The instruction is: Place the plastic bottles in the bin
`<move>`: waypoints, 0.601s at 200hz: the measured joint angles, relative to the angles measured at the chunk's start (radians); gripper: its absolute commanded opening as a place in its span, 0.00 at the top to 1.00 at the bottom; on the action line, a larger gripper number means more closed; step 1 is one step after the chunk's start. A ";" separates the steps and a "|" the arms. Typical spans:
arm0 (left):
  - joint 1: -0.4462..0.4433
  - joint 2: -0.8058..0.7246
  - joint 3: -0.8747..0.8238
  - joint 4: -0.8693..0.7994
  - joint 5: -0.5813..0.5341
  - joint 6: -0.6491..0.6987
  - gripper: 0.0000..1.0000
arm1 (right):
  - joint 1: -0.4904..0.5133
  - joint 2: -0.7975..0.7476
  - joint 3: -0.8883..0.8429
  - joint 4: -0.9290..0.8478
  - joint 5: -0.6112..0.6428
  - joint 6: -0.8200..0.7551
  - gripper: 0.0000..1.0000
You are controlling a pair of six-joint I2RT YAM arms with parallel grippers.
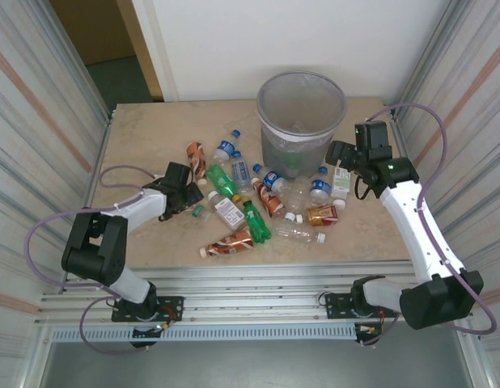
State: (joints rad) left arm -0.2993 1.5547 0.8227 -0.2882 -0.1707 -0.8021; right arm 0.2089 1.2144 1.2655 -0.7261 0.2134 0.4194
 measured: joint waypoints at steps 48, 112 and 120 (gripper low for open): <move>0.032 0.020 0.000 0.001 0.006 0.002 0.15 | 0.000 -0.002 -0.001 0.001 0.000 0.021 0.02; 0.071 0.040 -0.006 0.008 0.023 0.013 0.33 | 0.000 -0.002 -0.001 0.001 0.000 0.026 0.02; 0.076 0.039 -0.008 0.008 0.024 0.016 0.36 | 0.000 -0.002 -0.001 0.001 0.001 0.026 0.02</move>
State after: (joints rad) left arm -0.2230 1.5936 0.8146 -0.2798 -0.1471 -0.7856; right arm 0.2089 1.2129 1.2648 -0.7250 0.2142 0.4450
